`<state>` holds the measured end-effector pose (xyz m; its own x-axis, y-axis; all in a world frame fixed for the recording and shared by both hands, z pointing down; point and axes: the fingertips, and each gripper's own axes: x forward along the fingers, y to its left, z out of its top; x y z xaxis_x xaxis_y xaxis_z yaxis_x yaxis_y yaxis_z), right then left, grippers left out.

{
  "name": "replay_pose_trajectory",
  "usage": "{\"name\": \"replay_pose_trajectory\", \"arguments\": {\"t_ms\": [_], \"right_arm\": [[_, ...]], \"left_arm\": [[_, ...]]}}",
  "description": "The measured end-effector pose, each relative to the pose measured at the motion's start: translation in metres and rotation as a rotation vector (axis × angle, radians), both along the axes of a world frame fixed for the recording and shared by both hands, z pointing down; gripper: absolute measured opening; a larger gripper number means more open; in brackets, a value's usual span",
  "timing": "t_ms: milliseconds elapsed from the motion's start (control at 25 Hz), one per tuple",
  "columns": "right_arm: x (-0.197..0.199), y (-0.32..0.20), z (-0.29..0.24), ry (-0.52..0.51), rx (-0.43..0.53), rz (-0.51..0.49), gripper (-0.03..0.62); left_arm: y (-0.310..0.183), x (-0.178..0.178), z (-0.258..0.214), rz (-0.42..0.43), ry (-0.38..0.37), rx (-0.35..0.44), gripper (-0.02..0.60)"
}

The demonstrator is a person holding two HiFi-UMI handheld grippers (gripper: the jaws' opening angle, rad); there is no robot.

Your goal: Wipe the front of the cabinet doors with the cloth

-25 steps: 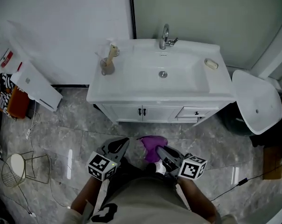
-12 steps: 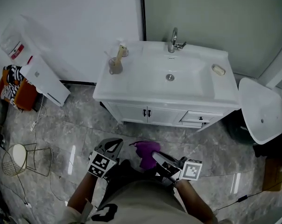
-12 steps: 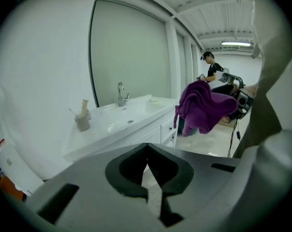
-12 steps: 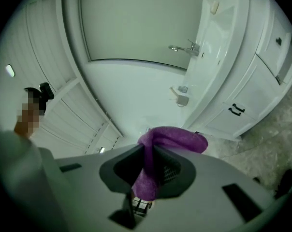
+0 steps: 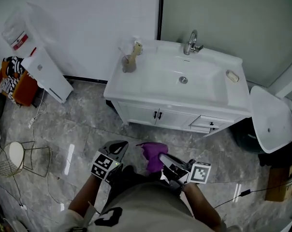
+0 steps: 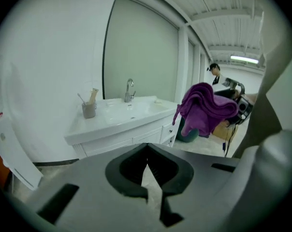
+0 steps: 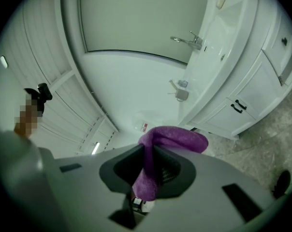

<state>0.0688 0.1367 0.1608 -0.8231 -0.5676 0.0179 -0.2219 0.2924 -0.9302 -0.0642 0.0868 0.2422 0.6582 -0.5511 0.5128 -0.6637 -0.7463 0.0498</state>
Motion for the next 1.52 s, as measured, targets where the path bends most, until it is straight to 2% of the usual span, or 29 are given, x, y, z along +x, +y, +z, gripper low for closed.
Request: {"name": "replay_pose_trajectory", "arguments": {"t_ms": [160,320,400,480,880,1040,1200,1360,1520], "right_arm": [[-0.028,-0.010,-0.004,0.038,0.018,0.001,0.063],[-0.063,-0.014,-0.001,0.058,-0.005,-0.007,0.063],[-0.080,-0.013,0.006,0.093,-0.027,-0.014,0.063],[-0.098,-0.013,0.008,0.129,-0.031,-0.032,0.063],[-0.157,-0.021,0.002,0.191,-0.008,-0.054,0.063],[-0.172,-0.016,0.005,0.184,-0.009,-0.039,0.063],[-0.191,-0.012,0.008,0.184,-0.007,-0.068,0.063],[-0.199,-0.007,0.013,0.224,-0.015,-0.067,0.063],[-0.199,-0.001,0.015,0.259,-0.017,-0.045,0.063]], "left_arm": [[0.000,-0.010,-0.023,0.017,0.149,-0.010,0.008],[-0.002,-0.027,-0.044,0.013,0.317,-0.032,0.008],[-0.003,-0.041,-0.048,0.007,0.372,-0.050,0.008],[-0.004,-0.056,-0.047,0.004,0.396,-0.058,0.008],[-0.010,-0.119,-0.043,0.031,0.344,-0.026,0.008],[-0.009,-0.144,-0.034,0.060,0.252,0.005,0.008],[-0.009,-0.164,-0.020,0.083,0.167,0.024,0.008],[-0.003,-0.171,-0.018,0.087,0.220,-0.040,0.008],[-0.003,-0.167,-0.025,0.113,0.270,-0.044,0.008]]}}
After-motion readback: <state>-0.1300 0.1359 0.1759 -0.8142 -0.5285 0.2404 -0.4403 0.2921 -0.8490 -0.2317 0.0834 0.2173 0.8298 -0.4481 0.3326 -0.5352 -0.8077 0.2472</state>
